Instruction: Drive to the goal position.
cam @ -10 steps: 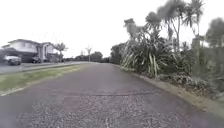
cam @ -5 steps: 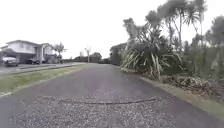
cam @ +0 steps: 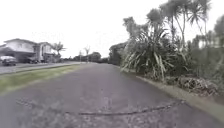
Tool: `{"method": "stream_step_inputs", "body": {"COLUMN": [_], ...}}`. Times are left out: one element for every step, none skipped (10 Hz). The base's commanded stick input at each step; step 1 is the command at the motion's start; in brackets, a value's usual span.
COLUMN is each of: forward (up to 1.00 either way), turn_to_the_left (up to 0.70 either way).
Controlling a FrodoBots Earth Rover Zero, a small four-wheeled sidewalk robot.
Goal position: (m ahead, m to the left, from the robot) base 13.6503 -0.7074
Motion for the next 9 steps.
{"method": "stream_step_inputs", "body": {"forward": [0.7, 0.7, 0.7, 0.7, 0.7, 0.7, 0.7, 0.7, 0.7], "turn_to_the_left": [0.35, 0.02, 0.0, 0.0, 0.0, 0.0, 0.0, 0.0, 0.01]}}
